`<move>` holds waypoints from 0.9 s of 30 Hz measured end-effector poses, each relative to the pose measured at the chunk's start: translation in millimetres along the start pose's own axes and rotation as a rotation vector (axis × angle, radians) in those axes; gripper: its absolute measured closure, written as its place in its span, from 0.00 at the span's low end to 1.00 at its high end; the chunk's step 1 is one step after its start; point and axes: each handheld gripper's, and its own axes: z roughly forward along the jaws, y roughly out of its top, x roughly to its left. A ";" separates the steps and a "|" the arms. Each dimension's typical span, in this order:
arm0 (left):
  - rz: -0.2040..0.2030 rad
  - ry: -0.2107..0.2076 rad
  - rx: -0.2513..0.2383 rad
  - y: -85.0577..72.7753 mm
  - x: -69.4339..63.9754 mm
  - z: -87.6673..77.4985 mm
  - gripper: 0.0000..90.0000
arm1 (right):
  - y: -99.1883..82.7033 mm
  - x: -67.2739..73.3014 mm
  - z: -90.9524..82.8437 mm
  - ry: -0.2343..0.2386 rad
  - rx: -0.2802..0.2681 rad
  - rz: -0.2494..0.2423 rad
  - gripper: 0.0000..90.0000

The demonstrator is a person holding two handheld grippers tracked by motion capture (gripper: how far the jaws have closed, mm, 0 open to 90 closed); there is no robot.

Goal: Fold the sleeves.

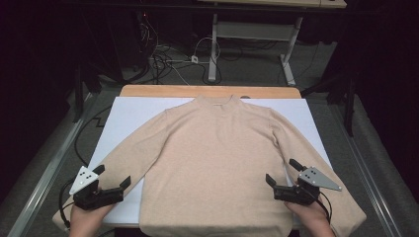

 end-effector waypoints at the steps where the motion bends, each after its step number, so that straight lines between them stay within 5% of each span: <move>1: -0.005 0.006 0.002 -0.6 2.4 -1.5 0.00 | 0.2 0.2 0.5 0.000 0.000 -0.001 0.00; 21: -0.081 0.084 0.087 -14.9 44.9 -18.8 0.00 | 1.3 3.1 1.9 0.017 0.005 -0.009 0.00; 27: -0.088 0.099 0.164 -18.1 50.9 -15.5 0.00 | 0.7 3.6 2.2 0.020 0.010 -0.014 0.00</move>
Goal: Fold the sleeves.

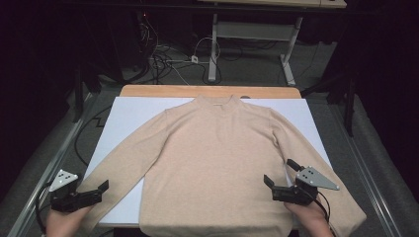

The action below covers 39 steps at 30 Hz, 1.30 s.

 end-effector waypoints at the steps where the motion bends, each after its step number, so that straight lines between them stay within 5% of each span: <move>1: 0.000 0.000 0.000 0.0 0.0 0.0 0.00 | 0.0 0.0 0.0 0.000 0.000 0.000 0.00; 9: -0.006 0.010 0.116 1.1 3.1 6.6 0.00 | -0.9 1.3 1.2 0.005 0.007 0.002 0.00; 16: 0.005 0.021 0.159 1.6 2.5 11.5 0.04 | -1.9 2.4 1.9 0.011 0.011 -0.001 0.00; 26: 0.037 0.042 0.156 1.6 -0.3 12.1 0.18 | -2.4 3.4 2.8 0.013 0.015 0.001 0.00; 39: 0.063 0.016 0.122 -0.7 -3.2 9.1 0.57 | -2.0 4.2 2.7 0.015 0.015 -0.001 0.00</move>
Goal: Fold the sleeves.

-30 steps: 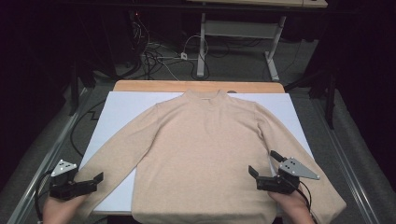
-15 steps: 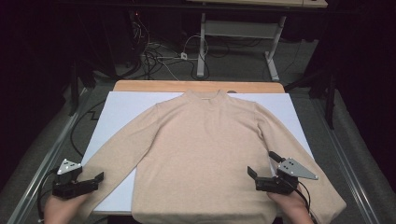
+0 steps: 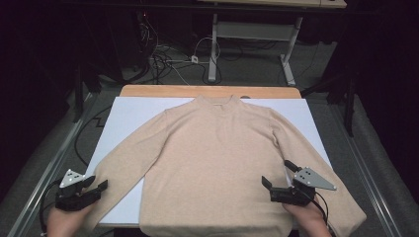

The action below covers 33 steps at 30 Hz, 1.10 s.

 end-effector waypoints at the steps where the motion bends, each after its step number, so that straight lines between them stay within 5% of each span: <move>1: 0.001 -0.003 -0.002 -0.1 -0.3 -0.1 0.57 | 0.0 0.0 0.1 -0.001 0.000 0.000 0.00; 14: 0.022 -0.018 -0.010 -0.7 -2.1 -0.1 0.84 | 0.3 1.1 -0.1 -0.003 -0.001 -0.002 0.00; 26: 0.032 -0.013 -0.012 1.1 -5.6 -1.5 0.89 | 0.3 1.2 0.5 -0.002 -0.002 -0.004 0.00; 33: 0.022 -0.033 -0.055 3.8 -8.1 -6.9 0.89 | 0.2 0.3 -0.5 -0.005 -0.004 -0.004 0.00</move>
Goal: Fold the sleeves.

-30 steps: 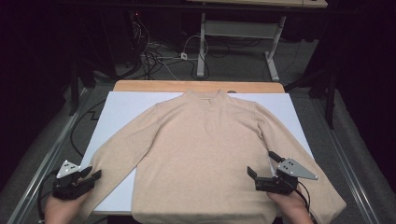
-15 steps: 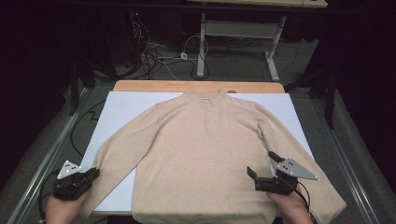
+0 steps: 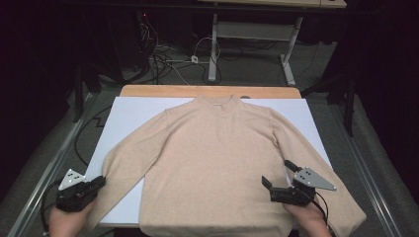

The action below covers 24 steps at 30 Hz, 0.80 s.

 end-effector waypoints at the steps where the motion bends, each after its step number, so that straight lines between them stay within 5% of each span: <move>1: -0.005 -0.004 -0.012 0.3 -0.5 -1.2 0.89 | 0.0 0.0 -0.1 0.000 0.000 0.000 0.00; 11: -0.020 -0.068 -0.114 7.2 -10.9 -10.3 0.89 | 0.1 0.8 0.4 0.003 0.000 -0.003 0.00; 24: 0.008 -0.139 -0.158 15.2 -29.4 -9.1 0.89 | -0.3 1.4 0.1 0.003 0.002 -0.005 0.00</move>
